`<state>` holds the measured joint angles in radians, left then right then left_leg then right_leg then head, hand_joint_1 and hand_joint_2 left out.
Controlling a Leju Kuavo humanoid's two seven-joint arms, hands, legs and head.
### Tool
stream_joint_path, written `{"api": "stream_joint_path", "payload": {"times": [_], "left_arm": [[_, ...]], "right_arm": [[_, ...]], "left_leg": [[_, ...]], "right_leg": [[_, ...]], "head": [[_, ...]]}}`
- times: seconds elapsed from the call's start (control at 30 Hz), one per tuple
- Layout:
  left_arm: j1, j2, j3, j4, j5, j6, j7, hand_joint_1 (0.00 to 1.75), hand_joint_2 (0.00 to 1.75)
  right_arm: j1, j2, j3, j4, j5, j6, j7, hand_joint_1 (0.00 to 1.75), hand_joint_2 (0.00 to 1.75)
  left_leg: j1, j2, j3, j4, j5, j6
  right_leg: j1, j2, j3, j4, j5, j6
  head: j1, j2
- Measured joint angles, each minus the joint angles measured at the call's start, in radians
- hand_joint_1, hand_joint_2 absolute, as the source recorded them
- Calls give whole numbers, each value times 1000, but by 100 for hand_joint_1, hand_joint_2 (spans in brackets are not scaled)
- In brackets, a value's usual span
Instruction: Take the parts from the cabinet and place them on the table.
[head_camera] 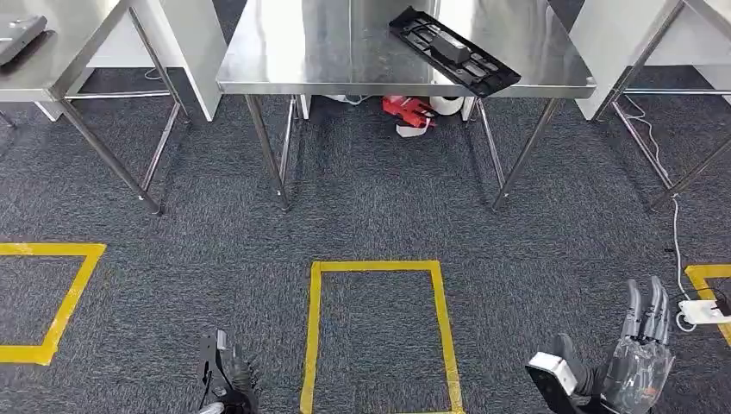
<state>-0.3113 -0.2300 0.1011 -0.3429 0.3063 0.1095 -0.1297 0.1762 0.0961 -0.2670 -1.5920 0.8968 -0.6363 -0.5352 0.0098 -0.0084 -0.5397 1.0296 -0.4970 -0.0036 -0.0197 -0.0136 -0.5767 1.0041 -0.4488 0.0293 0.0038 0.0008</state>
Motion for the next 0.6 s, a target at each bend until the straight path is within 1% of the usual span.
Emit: {"api": "stream_joint_path", "payload": {"times": [0.03,0.07,0.1,0.13,0.17,0.2,0.23,0.27,0.3,0.33,0.37,0.4,0.43,0.47,0.5,0.53,0.57,0.6], "left_arm": [[0,0,-2,0,0,0,0,0,0],[-1,-2,-3,0,2,2,0,0,0],[-2,-5,-6,0,2,3,1,0,0],[-5,-7,-12,0,5,3,4,0,0],[-6,-7,-18,0,8,3,5,0,0],[-5,-9,-26,0,9,1,6,0,0],[-5,-11,-32,0,11,-1,6,0,0],[-4,-13,-42,0,17,-2,6,0,0],[-2,-13,-51,0,22,-2,6,0,0],[1,-13,-57,0,28,0,3,0,0],[4,-13,-62,0,36,7,-1,0,0],[7,-13,-68,0,42,8,-5,0,0],[8,-13,-74,-1,46,10,-7,0,0],[9,-13,-77,-4,54,14,-10,0,0],[10,-15,-80,-6,60,17,-11,0,0],[10,-14,-84,-8,65,19,-12,0,0],[12,-14,-89,-10,72,22,-12,0,0],[16,-13,-94,-10,76,26,-11,0,0]], "right_arm": [[-3,2,-5,16,-2,0,-1,0,0],[-4,3,-12,33,-8,0,3,0,0],[-8,5,-21,51,-25,0,20,0,0],[-30,6,-36,112,-80,0,46,0,0],[-62,2,-55,192,-156,0,59,0,0],[-104,-11,-89,318,-248,0,46,0,0],[-144,-28,-127,446,-301,0,33,0,0],[-171,-43,-174,594,-324,0,50,0,0],[-187,-57,-211,721,-324,3,102,0,0],[-193,-67,-232,812,-321,9,157,0,0],[-200,-75,-249,901,-322,21,227,0,0],[-207,-76,-264,979,-322,38,286,0,0],[-213,-76,-276,1036,-322,58,328,0,0],[-218,-74,-285,1090,-321,79,369,0,0],[-219,-74,-290,1132,-308,106,425,0,0],[-218,-71,-291,1177,-281,140,493,0,0],[-217,-69,-289,1210,-252,173,561,0,0],[-214,-62,-282,1240,-221,200,616,0,0]], "left_leg": [[-3,1,-3,-2,2,3],[-7,1,-6,-4,5,7],[-2,4,-10,-27,13,19],[-1,6,-16,-32,27,39],[0,9,-27,-33,36,53],[-1,11,-40,-33,46,59],[-2,11,-52,-33,56,61],[-3,11,-65,-32,66,63],[-4,7,-79,-32,78,63],[-5,4,-92,-32,88,62],[-5,4,-104,-31,99,59],[-4,4,-116,-31,109,54],[-5,4,-123,-29,118,48],[-11,4,-129,-28,125,41],[-11,8,-129,-30,135,35],[-12,10,-126,-34,146,29],[-10,10,-127,-35,154,26],[-10,9,-132,-34,162,20]], "right_leg": [[3,1,-2,-2,6,9],[1,2,-6,-3,13,18],[12,5,-15,-1,16,28],[1,6,-32,18,-15,23],[3,7,-50,59,-55,16],[1,8,-72,128,-101,13],[-1,8,-91,200,-138,13],[-2,9,-103,262,-160,18],[-2,9,-99,298,-156,28],[-3,9,-78,287,-131,40],[-3,9,-38,239,-94,52],[-4,9,17,160,-66,59],[-7,9,80,68,-63,56],[-4,10,141,-23,-96,43],[12,16,149,-50,-103,27],[12,15,134,-45,-97,20],[19,16,127,-36,-94,14],[11,14,117,-38,-85,1]], "head": [[-1,0],[-1,0],[-1,0],[-2,0],[3,0],[6,0],[6,0],[6,0],[8,0],[8,0],[8,0],[9,0],[9,0],[10,0],[5,0],[6,0],[6,0],[5,0]]}}
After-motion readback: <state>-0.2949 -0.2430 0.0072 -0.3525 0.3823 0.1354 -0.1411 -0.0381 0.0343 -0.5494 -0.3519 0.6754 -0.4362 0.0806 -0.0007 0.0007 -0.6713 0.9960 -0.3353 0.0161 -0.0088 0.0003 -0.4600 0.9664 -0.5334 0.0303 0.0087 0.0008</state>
